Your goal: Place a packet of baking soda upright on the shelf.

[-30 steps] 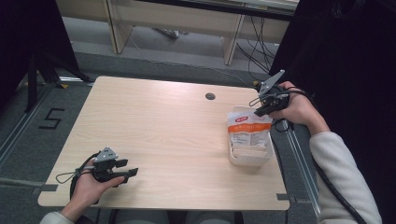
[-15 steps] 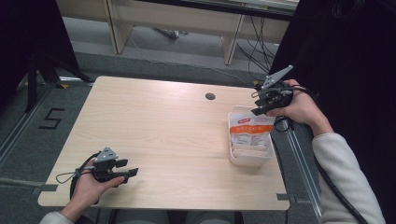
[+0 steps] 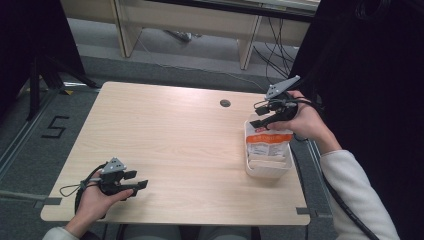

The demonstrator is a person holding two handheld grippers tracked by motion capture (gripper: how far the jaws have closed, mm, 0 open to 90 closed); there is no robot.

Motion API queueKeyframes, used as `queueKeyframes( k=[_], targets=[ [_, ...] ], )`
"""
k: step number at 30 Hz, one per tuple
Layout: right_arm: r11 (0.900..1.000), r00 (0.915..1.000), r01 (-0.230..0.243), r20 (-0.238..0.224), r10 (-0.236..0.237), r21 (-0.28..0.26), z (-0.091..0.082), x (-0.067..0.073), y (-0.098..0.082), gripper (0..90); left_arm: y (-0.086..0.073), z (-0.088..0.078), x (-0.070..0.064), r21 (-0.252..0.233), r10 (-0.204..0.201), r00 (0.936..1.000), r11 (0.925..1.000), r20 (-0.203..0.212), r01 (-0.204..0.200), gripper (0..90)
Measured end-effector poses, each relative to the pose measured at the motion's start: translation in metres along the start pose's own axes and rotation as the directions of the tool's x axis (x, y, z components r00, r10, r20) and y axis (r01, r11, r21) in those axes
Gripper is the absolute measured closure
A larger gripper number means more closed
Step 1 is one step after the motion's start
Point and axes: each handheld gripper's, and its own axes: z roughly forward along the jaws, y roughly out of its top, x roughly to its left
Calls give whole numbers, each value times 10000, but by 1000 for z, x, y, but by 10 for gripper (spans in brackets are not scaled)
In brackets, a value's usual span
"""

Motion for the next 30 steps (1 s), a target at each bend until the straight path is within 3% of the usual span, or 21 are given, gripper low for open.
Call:
queueKeyframes(
  k=[5,10,13,15,23,24,25,30],
  targets=[
    [9990,10000,46,-54,-48,-446,12,13,2,467,0,0,0,-11,42,10000,10000,-14,-42,385],
    [9975,9995,-155,-281,136,-683,21,26,1,483,0,0,0,-36,9,10000,10000,3,-9,385],
    [9949,9994,-312,-185,296,-956,28,33,-2,490,0,0,0,-28,69,10000,10000,-15,-69,385],
    [9942,9984,-526,-243,505,-940,32,38,-4,490,0,0,0,-37,64,10000,10000,8,-64,385],
    [9952,9962,-408,-798,337,-893,55,66,-11,489,0,0,0,-50,67,10000,10000,-8,-67,384],
    [9943,9957,-553,-798,481,-910,60,72,-13,488,0,-1,0,-36,75,10000,10000,-16,-75,385],
    [9954,9960,-342,-853,266,-891,63,74,-14,488,0,-1,0,-52,48,10000,10000,-32,-48,384],
    [9965,9938,-277,-1100,189,-783,80,94,-22,486,0,-1,0,-90,32,10000,10000,-24,-32,384]
  ],
)
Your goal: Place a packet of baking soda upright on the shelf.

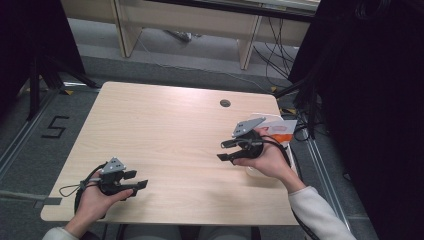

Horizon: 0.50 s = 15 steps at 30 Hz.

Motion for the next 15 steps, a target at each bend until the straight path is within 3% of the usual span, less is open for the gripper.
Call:
queueKeyframes(
  k=[4,6,7,9,11,14,15],
  targets=[
    [9999,9995,77,-311,-73,146,11,11,-7,483,0,0,0,19,-71,10000,10000,23,71,384],
    [9993,9992,320,-255,-315,198,17,14,-11,482,0,0,0,7,2,10000,10000,6,-2,384],
    [9995,9995,112,-308,-103,292,20,17,-14,481,0,0,0,5,0,10000,10000,-1,0,383],
    [9990,9987,260,-452,-243,368,25,19,-19,480,0,0,0,24,-73,10000,10000,24,73,384],
    [9989,9991,66,-429,-46,459,28,22,-23,479,0,0,0,16,22,10000,10000,7,-22,384],
    [9988,9973,256,-695,-227,412,33,25,-28,479,0,0,0,23,36,10000,10000,6,-36,383],
    [9992,9985,59,-538,-38,395,34,27,-31,478,0,0,0,19,31,10000,10000,2,-31,383]
  ],
)
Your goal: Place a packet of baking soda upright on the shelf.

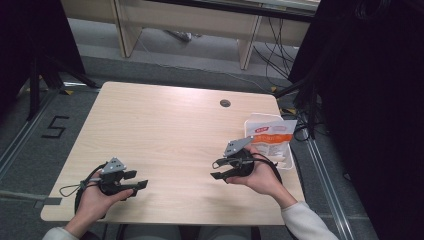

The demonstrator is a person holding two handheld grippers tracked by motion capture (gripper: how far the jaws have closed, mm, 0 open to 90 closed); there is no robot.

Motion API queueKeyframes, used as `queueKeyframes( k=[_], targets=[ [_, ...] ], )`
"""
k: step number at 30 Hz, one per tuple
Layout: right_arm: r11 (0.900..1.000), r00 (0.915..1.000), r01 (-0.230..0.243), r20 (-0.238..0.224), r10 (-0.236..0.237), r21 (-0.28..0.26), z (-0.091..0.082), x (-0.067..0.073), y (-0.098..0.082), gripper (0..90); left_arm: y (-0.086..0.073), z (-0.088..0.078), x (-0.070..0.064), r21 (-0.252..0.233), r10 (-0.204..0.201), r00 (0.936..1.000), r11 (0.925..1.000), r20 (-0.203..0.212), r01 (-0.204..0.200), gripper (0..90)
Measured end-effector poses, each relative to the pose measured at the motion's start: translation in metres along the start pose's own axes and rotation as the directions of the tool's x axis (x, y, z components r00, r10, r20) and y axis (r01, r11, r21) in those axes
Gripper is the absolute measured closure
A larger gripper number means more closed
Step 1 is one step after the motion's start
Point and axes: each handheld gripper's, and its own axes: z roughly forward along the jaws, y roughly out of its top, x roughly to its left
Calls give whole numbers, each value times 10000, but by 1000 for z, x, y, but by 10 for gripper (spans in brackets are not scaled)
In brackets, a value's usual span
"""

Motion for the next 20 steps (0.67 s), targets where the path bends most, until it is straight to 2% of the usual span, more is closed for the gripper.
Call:
queueKeyframes(
  k=[1,2,6,9,10,13,18,19,20],
  targets=[
    [10000,10000,-44,-65,45,70,1,1,-1,478,0,0,0,-3,-6,10000,10000,-7,6,383],
    [9999,9998,104,-143,-103,55,3,1,-3,478,0,0,0,3,1,10000,10000,-6,-1,383],
    [9999,9997,-158,-166,157,-48,9,6,-9,477,0,0,0,30,24,10000,10000,-16,-24,383],
    [9999,9999,-121,-96,121,-70,16,10,-14,477,0,0,0,6,5,10000,10000,15,-5,383],
    [10000,9997,-96,-220,96,-19,18,11,-16,476,0,0,0,11,11,10000,10000,28,-11,383],
    [9999,9999,-51,-121,53,118,20,13,-17,475,0,-1,-1,-12,-124,9999,9999,27,124,382],
    [9998,9996,-97,-245,101,149,21,15,-18,470,1,-1,0,-77,5,10000,10000,44,-5,379],
    [9997,9996,143,-235,-138,183,20,13,-18,469,1,-1,0,-82,-14,10000,10000,44,14,379],
    [9998,9997,94,-228,-89,196,20,13,-18,468,1,0,-1,-100,-49,10000,9999,40,49,379]
  ],
)
